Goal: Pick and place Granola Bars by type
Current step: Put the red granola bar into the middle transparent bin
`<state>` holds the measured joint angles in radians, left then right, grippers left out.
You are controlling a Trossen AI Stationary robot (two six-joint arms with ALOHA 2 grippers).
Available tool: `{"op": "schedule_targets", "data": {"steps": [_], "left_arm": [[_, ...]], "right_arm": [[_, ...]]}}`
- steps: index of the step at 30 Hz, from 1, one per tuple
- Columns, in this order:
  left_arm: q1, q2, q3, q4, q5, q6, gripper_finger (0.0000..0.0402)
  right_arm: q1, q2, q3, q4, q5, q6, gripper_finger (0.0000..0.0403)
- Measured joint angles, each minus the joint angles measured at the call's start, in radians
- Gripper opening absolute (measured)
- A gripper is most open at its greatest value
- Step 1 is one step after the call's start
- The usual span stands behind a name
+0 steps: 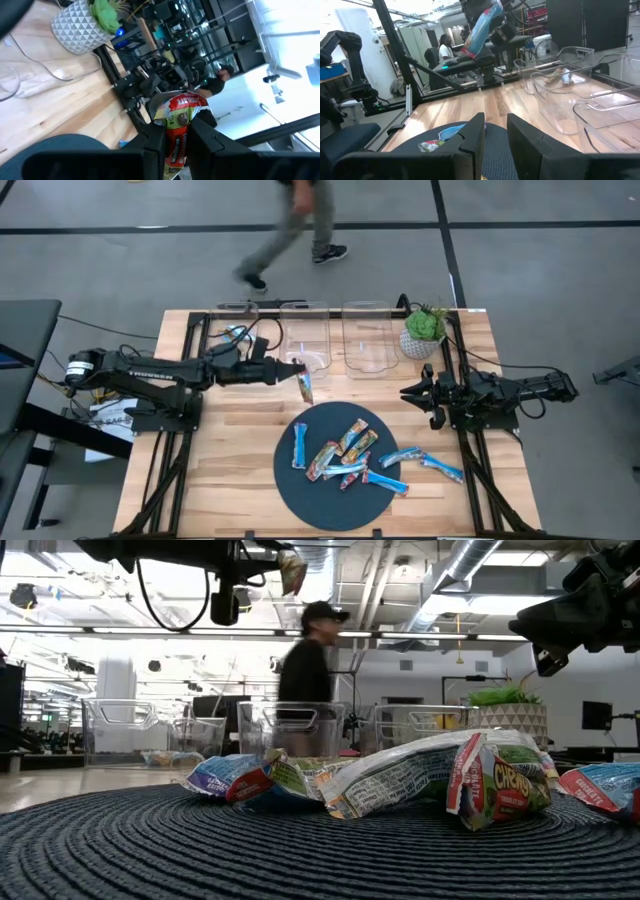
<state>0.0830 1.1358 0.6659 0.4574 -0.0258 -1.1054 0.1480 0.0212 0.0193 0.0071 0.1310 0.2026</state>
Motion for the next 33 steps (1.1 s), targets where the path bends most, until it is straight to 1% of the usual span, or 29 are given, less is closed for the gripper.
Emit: {"op": "schedule_targets", "data": {"steps": [4,9,17,22,28,30,33], "left_arm": [[0.023,0.000,0.000,0.003,0.065,0.035,0.0046],[0.054,0.000,0.000,0.002,0.116,0.081,0.0046],[0.136,0.013,0.007,-0.052,0.156,0.252,0.0046],[0.223,0.013,0.009,-0.049,0.153,0.373,0.0046],[0.356,0.012,0.009,-0.049,0.152,0.509,0.0046],[0.398,0.012,0.009,-0.049,0.152,0.540,0.0046],[0.449,0.012,0.009,-0.049,0.149,0.547,0.0046]], "right_arm": [[0.000,0.000,0.000,0.000,0.000,0.000,0.0077],[0.000,0.000,0.000,0.000,0.000,0.000,0.0077],[0.000,0.000,0.000,0.000,0.000,0.000,0.0077],[0.000,0.000,0.000,0.000,0.000,0.000,0.0077],[0.000,0.000,0.000,0.000,0.000,0.000,0.0077],[0.000,0.000,0.000,0.000,0.000,0.000,0.0077],[0.000,0.000,0.000,0.000,0.000,0.000,0.0077]]}}
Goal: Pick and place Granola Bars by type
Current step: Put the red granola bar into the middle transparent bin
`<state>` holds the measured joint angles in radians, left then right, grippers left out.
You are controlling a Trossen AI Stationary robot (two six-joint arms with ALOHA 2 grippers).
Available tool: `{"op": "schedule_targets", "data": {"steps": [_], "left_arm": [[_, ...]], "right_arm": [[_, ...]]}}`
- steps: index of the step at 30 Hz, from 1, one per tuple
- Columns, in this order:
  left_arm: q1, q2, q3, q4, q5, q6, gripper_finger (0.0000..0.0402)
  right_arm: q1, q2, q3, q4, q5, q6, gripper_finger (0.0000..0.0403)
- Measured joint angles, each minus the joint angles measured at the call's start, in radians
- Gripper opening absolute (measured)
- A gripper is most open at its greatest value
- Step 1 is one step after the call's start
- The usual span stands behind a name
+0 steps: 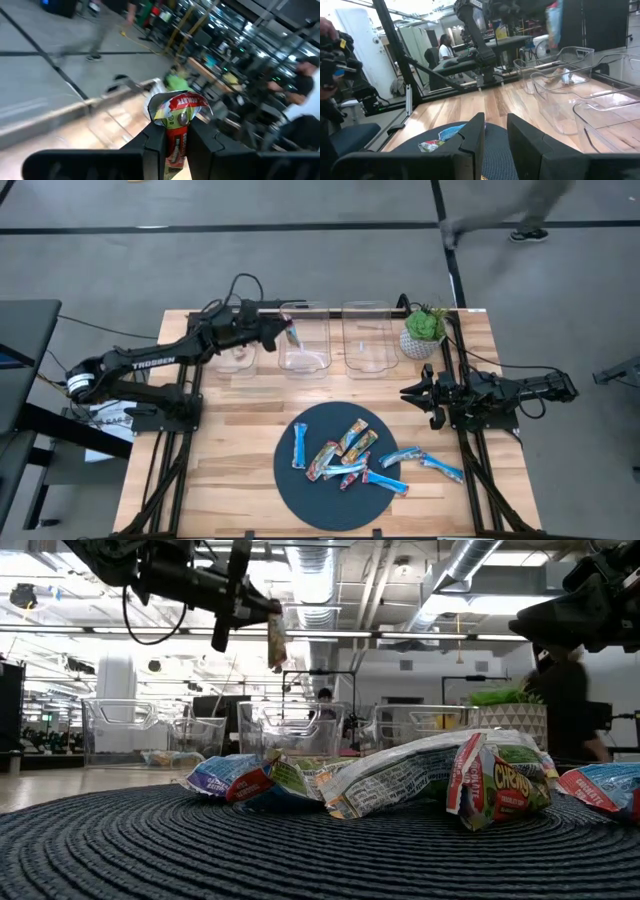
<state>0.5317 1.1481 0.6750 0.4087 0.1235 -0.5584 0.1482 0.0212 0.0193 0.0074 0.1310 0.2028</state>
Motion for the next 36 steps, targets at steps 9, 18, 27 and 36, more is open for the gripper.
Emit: {"op": "schedule_targets", "data": {"steps": [9,18,27,36], "left_arm": [[0.031,0.000,0.005,-0.015,0.001,0.046,0.0046],[0.031,0.077,0.205,-0.314,0.004,0.336,0.0046],[0.028,0.290,0.514,-0.661,0.007,0.574,0.0046],[0.017,0.499,0.772,-0.964,-0.004,0.700,0.0046]], "right_arm": [[0.000,0.000,0.000,0.000,0.000,0.000,0.0077],[0.000,0.000,0.000,0.000,0.000,0.000,0.0077],[0.000,0.000,0.000,0.000,0.000,0.000,0.0077],[0.000,0.000,0.000,0.000,-0.001,0.000,0.0077]]}}
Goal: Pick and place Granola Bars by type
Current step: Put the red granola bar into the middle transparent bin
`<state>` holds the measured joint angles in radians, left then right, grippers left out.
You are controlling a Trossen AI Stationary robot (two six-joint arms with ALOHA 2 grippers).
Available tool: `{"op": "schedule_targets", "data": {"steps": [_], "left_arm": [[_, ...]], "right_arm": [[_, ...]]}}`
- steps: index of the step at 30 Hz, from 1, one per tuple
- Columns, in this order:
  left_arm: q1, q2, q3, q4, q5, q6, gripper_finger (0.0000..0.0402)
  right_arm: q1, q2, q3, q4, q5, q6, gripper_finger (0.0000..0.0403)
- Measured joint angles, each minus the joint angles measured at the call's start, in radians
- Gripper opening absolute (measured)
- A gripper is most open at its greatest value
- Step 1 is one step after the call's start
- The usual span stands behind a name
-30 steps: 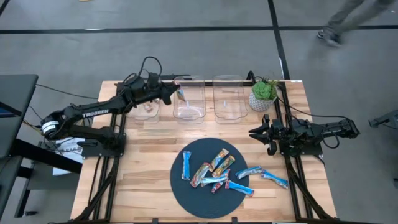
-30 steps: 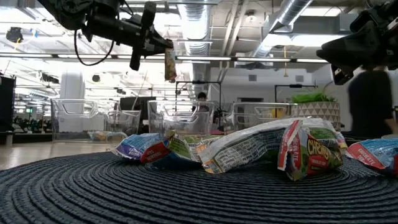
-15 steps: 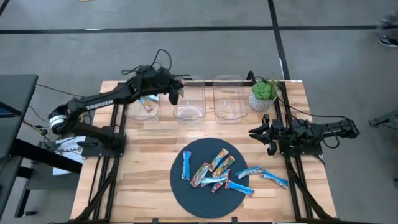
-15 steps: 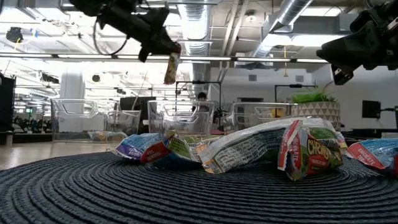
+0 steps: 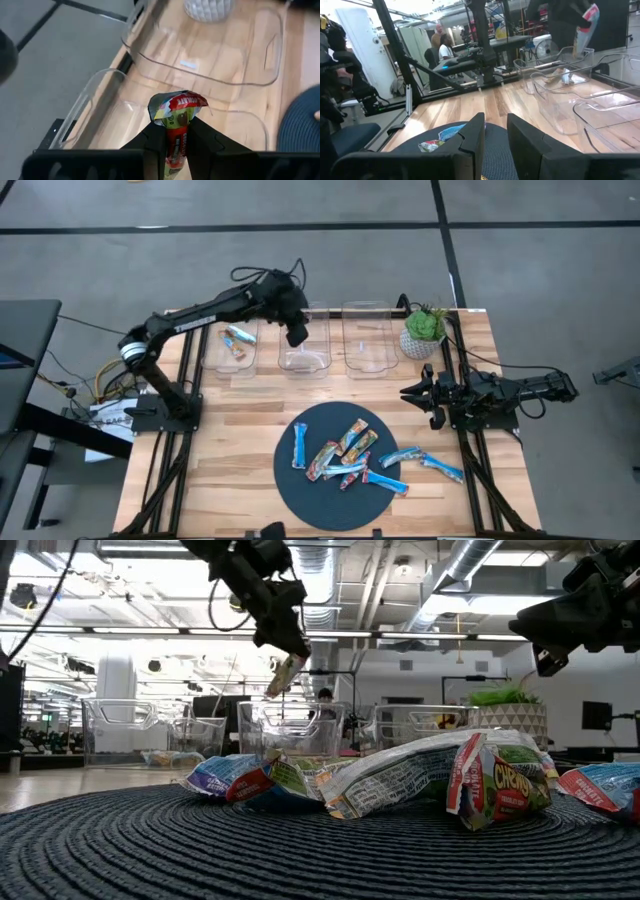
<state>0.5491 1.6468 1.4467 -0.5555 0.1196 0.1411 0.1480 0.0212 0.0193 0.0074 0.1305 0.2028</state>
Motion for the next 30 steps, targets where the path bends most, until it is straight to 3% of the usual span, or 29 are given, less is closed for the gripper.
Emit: {"op": "schedule_targets", "data": {"steps": [7,20,30], "left_arm": [[-0.015,0.088,0.080,-0.087,-0.002,0.043,0.0046],[-0.037,0.092,0.081,-0.095,-0.031,0.062,0.0046],[-0.095,0.179,0.078,-0.134,-0.046,0.105,0.0046]], "right_arm": [[0.000,0.000,0.000,0.000,0.000,0.000,0.0077],[0.000,0.000,0.000,0.000,0.001,0.000,0.0077],[0.000,0.000,0.000,0.000,0.000,0.000,0.0077]]}}
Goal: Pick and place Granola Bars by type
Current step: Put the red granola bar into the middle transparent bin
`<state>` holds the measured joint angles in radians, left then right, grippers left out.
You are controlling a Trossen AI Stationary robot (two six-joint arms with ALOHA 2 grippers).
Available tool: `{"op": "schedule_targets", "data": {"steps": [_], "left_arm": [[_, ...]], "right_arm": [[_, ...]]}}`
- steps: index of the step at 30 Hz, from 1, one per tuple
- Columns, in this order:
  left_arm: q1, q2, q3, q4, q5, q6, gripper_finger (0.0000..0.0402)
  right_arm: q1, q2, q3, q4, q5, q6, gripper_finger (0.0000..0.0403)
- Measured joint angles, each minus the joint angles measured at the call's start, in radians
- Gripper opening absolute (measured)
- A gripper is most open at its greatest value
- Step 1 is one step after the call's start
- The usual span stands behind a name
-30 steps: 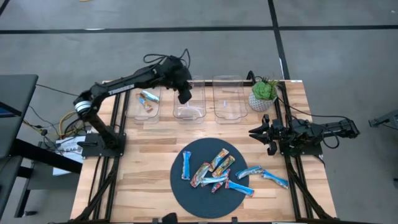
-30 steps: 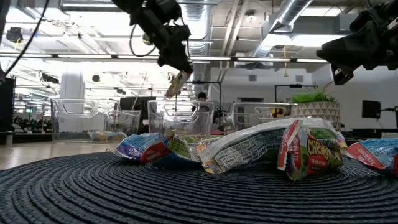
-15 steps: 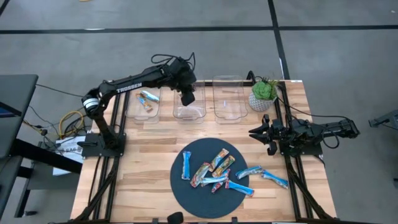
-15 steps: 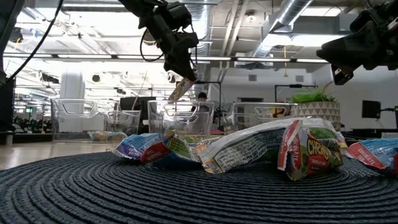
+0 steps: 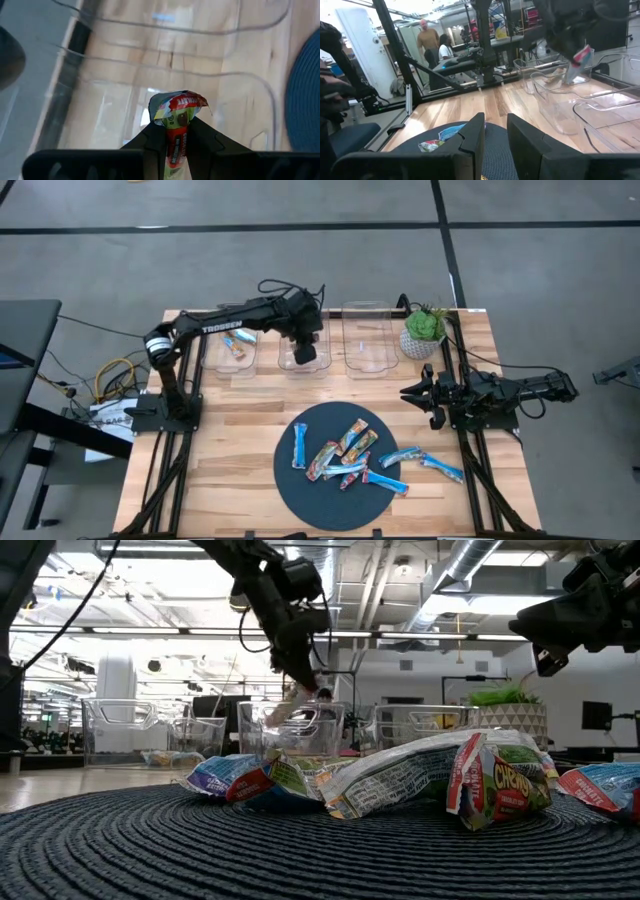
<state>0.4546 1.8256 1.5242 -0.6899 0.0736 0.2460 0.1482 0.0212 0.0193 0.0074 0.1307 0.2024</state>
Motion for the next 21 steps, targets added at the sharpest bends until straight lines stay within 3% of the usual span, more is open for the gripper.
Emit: {"op": "schedule_targets", "data": {"steps": [15,21], "left_arm": [[-0.039,0.106,0.000,-0.032,-0.008,0.087,0.0046],[-0.039,0.106,0.000,-0.028,0.001,0.088,0.0065]], "right_arm": [[0.000,0.000,0.000,0.000,0.000,0.000,0.0077],[0.000,0.000,0.000,0.000,0.000,0.000,0.0077]]}}
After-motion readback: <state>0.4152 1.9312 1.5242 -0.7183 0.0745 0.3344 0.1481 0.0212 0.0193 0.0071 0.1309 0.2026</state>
